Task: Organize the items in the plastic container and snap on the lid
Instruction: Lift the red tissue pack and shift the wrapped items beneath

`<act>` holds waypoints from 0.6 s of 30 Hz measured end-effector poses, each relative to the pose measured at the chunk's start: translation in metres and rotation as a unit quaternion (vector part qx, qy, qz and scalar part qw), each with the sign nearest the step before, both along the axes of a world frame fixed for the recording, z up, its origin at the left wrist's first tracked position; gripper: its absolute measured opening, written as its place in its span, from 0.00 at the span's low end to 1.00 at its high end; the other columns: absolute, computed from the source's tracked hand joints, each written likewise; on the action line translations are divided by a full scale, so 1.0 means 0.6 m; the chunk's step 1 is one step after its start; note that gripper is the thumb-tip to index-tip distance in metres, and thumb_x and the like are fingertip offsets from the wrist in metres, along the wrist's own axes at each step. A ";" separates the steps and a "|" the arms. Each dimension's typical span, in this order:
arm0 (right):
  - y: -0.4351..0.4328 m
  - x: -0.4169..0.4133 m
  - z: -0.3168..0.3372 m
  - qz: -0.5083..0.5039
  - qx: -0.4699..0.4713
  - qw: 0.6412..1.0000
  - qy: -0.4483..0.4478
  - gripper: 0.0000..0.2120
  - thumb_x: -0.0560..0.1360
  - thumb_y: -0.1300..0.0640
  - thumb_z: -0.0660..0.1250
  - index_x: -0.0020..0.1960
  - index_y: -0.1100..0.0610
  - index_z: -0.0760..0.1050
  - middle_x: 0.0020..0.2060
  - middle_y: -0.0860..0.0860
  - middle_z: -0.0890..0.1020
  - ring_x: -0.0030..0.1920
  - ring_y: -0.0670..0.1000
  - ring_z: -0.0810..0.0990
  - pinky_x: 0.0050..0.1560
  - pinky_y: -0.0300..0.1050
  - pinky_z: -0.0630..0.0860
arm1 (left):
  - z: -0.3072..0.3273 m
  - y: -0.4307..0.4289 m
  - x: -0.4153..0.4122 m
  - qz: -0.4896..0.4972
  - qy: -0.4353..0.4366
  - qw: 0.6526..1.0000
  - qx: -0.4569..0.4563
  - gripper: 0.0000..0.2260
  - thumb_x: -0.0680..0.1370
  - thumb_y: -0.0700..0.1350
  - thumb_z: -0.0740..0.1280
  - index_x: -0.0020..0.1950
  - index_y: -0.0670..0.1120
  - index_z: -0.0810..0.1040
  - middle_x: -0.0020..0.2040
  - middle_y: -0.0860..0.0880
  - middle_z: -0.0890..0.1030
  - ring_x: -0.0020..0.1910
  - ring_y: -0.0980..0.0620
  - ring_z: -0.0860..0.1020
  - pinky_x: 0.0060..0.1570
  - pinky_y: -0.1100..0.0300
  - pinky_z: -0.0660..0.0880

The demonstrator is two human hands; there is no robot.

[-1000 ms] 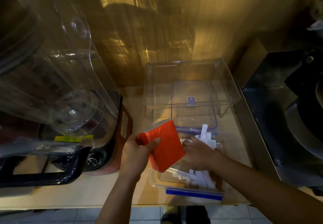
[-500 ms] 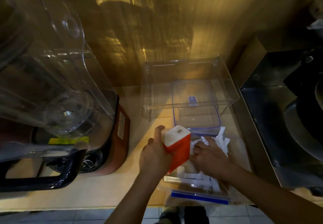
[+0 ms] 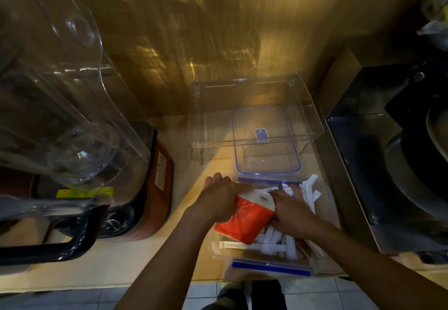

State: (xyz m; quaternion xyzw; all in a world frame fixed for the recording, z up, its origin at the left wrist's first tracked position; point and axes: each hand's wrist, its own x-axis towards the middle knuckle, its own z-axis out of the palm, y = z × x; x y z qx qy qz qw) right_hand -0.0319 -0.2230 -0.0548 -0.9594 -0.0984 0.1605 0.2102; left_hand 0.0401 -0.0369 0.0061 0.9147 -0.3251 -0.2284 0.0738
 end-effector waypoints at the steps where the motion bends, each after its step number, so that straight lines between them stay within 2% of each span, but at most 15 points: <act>1: -0.003 0.003 0.003 -0.012 0.010 1.000 0.011 0.24 0.74 0.52 0.64 0.69 0.46 0.66 0.68 0.47 0.72 0.71 0.49 0.63 0.71 0.53 0.44 | 0.000 -0.003 0.004 -0.014 -0.006 1.000 0.017 0.23 0.77 0.41 0.59 0.70 0.59 0.64 0.57 0.44 0.74 0.57 0.43 0.66 0.54 0.53 0.61; 4: -0.013 0.008 0.006 0.008 -0.050 0.998 0.037 0.23 0.75 0.51 0.62 0.69 0.45 0.65 0.67 0.46 0.73 0.69 0.50 0.64 0.69 0.57 0.50 | -0.004 -0.016 0.006 -0.047 -0.040 0.996 0.062 0.24 0.77 0.40 0.59 0.71 0.53 0.64 0.59 0.42 0.74 0.58 0.43 0.67 0.56 0.52 0.63; 6: -0.020 0.010 0.004 0.043 -0.095 0.994 0.043 0.18 0.76 0.50 0.60 0.66 0.47 0.69 0.65 0.48 0.74 0.69 0.51 0.63 0.68 0.58 0.51 | -0.017 -0.024 -0.005 -0.031 -0.071 0.996 0.048 0.26 0.77 0.42 0.62 0.73 0.52 0.58 0.62 0.40 0.73 0.60 0.42 0.69 0.59 0.51 0.65; 10: -0.025 0.011 -0.003 0.054 -0.107 0.992 0.039 0.13 0.77 0.50 0.59 0.60 0.49 0.74 0.62 0.49 0.76 0.68 0.51 0.65 0.70 0.58 0.53 | -0.058 -0.021 -0.077 0.155 -0.013 0.985 -0.078 0.44 0.72 0.58 0.66 0.75 0.51 0.38 0.67 0.41 0.70 0.62 0.45 0.72 0.61 0.51 0.69; 13: -0.023 0.008 -0.009 0.055 -0.106 0.993 0.026 0.12 0.76 0.49 0.59 0.57 0.48 0.75 0.62 0.48 0.76 0.67 0.50 0.65 0.69 0.58 0.51 | -0.086 -0.030 -0.125 0.234 -0.017 0.967 -0.096 0.53 0.65 0.72 0.60 0.75 0.45 0.37 0.73 0.41 0.63 0.67 0.44 0.67 0.65 0.51 0.65; 16: -0.021 0.008 -0.012 0.060 -0.129 0.990 0.025 0.14 0.77 0.47 0.57 0.61 0.47 0.72 0.65 0.49 0.74 0.68 0.52 0.64 0.69 0.60 0.50 | -0.093 -0.049 -0.133 0.266 -0.039 0.960 -0.081 0.54 0.65 0.72 0.61 0.75 0.43 0.37 0.74 0.40 0.60 0.70 0.42 0.64 0.69 0.49 0.61; 18: -0.019 0.006 -0.014 0.069 -0.164 0.984 0.007 0.18 0.78 0.44 0.54 0.66 0.46 0.68 0.67 0.49 0.72 0.68 0.54 0.65 0.69 0.61 0.52 | -0.092 -0.051 -0.127 0.287 -0.014 0.951 -0.115 0.54 0.65 0.70 0.64 0.75 0.43 0.38 0.73 0.41 0.61 0.69 0.44 0.64 0.68 0.50 0.63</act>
